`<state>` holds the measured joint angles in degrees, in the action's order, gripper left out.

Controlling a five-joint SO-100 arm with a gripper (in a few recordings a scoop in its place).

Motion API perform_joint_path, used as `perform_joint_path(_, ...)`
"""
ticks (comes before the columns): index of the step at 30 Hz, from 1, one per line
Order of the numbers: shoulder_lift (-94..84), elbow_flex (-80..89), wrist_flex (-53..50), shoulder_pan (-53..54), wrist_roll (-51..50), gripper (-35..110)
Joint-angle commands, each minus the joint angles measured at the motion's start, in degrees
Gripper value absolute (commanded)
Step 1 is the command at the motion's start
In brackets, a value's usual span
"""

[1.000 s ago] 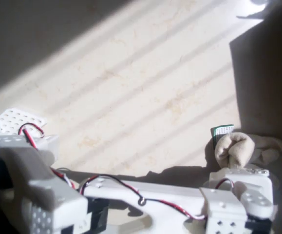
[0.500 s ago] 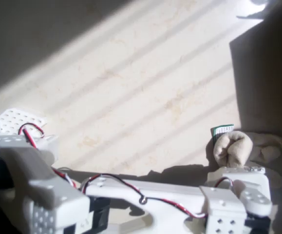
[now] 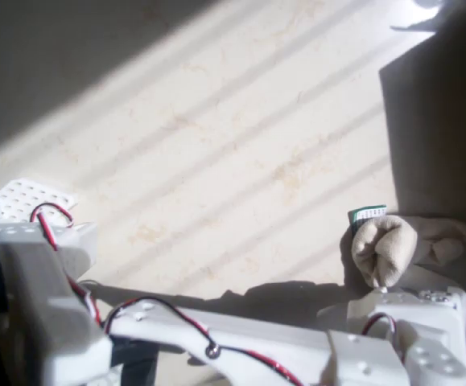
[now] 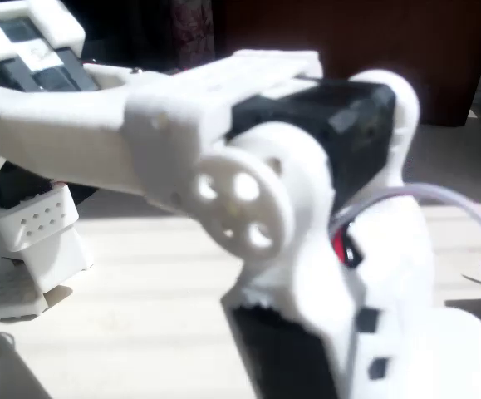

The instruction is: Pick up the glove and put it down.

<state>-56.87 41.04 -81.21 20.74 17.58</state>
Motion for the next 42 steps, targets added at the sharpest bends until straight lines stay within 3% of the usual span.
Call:
perform_joint_path(1,-8.9,-1.8,-0.2,-4.2,-0.2,28)
perform_joint_path(10,-10.4,-1.6,-0.2,-20.5,-0.4,28)
perform_joint_path(18,0.1,-1.8,0.6,-27.9,-10.1,28)
perform_joint_path(28,12.2,-1.8,9.0,-29.2,-10.4,26)
perform_joint_path(38,14.2,-1.8,13.6,-29.1,-10.2,0)
perform_joint_path(42,14.2,-1.3,13.8,-29.1,-10.3,0)
